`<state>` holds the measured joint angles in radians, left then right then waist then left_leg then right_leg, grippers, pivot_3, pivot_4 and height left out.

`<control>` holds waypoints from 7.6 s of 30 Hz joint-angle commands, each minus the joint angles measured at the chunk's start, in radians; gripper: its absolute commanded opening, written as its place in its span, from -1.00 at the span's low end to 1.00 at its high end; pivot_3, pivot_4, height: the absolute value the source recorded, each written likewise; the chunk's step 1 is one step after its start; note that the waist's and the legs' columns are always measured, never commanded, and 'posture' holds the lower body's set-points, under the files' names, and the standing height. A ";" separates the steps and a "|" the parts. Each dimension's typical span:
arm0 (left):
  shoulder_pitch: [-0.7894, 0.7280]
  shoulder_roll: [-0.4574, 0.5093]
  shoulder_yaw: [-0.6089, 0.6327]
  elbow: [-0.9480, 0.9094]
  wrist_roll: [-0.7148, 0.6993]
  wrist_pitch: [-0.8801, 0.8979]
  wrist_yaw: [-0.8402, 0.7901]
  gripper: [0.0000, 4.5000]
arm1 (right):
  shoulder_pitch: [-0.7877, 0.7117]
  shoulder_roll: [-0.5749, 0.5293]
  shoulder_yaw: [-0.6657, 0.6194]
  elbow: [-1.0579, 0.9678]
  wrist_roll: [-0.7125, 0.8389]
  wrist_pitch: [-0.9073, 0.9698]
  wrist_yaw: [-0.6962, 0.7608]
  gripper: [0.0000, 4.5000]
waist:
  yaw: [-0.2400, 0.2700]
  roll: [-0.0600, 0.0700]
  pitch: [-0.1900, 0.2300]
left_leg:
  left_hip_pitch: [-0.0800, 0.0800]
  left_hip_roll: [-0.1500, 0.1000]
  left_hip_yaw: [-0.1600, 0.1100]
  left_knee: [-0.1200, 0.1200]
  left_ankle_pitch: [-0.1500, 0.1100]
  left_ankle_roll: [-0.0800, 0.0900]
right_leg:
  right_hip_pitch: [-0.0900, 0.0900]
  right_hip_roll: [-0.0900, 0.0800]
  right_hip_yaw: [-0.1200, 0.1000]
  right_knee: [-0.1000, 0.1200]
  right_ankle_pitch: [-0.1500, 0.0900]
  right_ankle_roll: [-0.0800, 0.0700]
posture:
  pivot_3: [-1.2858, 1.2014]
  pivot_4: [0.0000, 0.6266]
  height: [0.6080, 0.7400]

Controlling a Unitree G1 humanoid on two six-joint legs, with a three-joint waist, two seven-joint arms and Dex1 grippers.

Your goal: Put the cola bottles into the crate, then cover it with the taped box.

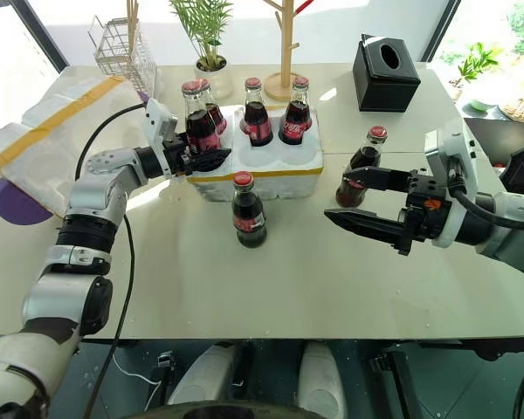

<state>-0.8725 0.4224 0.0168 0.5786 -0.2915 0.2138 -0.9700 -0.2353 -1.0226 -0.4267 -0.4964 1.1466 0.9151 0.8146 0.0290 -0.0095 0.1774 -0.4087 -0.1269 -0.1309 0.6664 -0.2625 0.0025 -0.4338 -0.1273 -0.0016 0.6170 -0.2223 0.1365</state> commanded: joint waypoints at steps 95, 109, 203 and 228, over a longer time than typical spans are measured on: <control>0.513 0.422 0.173 -0.953 -0.415 0.408 -0.015 1.00 | -0.948 0.855 0.600 1.163 -0.935 -0.469 -0.019 0.72 | -0.074 0.004 0.000 | 0.001 0.004 0.009 -0.005 0.002 -0.004 | -0.014 0.008 0.017 0.014 0.002 -0.006 | 0.03 -0.52 1.00; 0.410 0.352 0.102 -0.902 -0.404 0.404 -0.032 1.00 | -0.801 0.736 0.541 0.733 -0.893 -0.218 -0.020 0.99 | -0.067 0.004 0.000 | 0.000 0.004 0.009 -0.004 0.002 -0.004 | -0.014 0.008 0.017 0.014 0.002 -0.006 | 0.03 -0.52 1.00; 0.241 0.243 0.003 -0.782 -0.300 0.366 -0.076 1.00 | -0.693 0.620 0.506 0.694 -0.776 -0.263 -0.178 0.23 | -0.047 0.006 0.001 | 0.001 0.006 0.017 -0.002 0.001 -0.002 | -0.015 0.009 0.022 0.013 0.002 -0.005 | 0.03 -0.52 1.00; 1.017 0.735 0.950 -0.900 -0.340 0.630 -0.260 1.00 | -0.551 0.163 0.134 0.228 -0.372 0.107 0.129 0.97 | -0.047 0.006 0.002 | 0.003 0.010 0.020 -0.005 -0.003 0.005 | -0.013 0.010 0.022 0.010 0.002 -0.006 | 0.03 -0.52 1.00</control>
<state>0.0940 1.1327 0.8747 -0.3598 -0.7192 0.9008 -1.1654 -0.7638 -0.8348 -0.2427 -0.2232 0.6971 1.0010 0.8997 -0.0182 -0.0030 0.1790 -0.4045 -0.1163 -0.1102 0.6612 -0.2657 0.0073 -0.4455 -0.1174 0.0198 0.6268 -0.2205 0.1306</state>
